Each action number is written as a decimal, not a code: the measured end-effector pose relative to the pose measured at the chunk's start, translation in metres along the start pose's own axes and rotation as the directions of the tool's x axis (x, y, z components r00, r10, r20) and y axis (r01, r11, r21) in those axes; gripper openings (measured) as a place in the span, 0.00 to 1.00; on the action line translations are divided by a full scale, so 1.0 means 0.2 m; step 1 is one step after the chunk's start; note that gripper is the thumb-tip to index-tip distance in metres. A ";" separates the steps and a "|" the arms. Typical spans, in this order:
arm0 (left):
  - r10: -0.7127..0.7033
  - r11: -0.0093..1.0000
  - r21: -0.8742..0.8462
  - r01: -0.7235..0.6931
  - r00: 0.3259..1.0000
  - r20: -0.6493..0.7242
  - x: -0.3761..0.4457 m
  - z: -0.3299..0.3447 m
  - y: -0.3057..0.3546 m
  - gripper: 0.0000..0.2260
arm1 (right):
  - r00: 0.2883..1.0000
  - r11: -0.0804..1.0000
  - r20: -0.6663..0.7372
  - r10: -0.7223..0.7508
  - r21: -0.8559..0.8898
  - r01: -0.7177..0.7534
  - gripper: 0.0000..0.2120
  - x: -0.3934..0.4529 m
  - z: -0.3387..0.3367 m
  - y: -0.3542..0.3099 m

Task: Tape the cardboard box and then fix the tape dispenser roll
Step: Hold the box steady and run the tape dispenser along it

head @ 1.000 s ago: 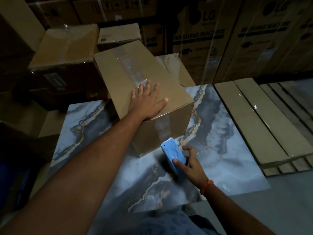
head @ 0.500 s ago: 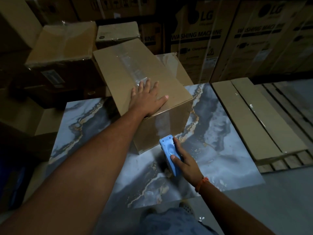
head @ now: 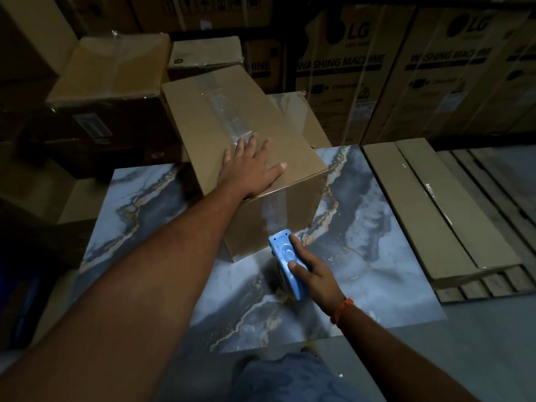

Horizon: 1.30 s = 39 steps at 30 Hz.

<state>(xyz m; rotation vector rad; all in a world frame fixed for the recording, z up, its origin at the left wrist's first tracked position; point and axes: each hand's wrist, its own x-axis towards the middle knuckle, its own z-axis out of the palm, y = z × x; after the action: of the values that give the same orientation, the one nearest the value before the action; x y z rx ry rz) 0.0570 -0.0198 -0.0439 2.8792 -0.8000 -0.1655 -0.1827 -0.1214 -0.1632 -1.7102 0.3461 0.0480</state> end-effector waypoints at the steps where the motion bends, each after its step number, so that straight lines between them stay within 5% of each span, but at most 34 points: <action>1: 0.000 1.000 -0.001 0.000 1.000 0.001 0.00 0.00 0.00 0.37 | 1.000 1.000 0.001 0.001 0.005 -0.001 0.26 0.00 0.00 0.00; 16: -0.004 1.000 -0.010 0.004 1.000 -0.002 -0.01 0.00 0.00 0.36 | 0.988 0.977 -0.076 0.136 0.173 -0.121 0.28 0.09 0.09 -0.14; 27: -0.008 1.000 0.015 0.008 1.000 0.003 -0.03 -0.02 0.02 0.36 | 0.880 0.842 0.029 0.473 0.279 -0.462 0.23 0.18 0.05 -0.23; 32: -0.008 1.000 0.009 0.008 1.000 0.004 -0.03 -0.03 0.02 0.36 | 0.959 0.948 -0.123 0.254 -0.163 -0.272 0.28 -0.02 0.03 0.02; 39: -0.019 0.999 0.027 0.018 1.000 0.016 -0.02 -0.01 0.01 0.36 | 0.965 0.783 -0.263 0.006 -0.598 -0.168 0.30 -0.03 -0.08 0.02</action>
<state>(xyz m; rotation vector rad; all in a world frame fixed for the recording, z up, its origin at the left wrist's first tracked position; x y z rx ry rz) 0.0528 -0.0202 -0.0408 2.9147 -0.7842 -0.1813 -0.1919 -0.1366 -0.1638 -2.3655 0.6520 0.0151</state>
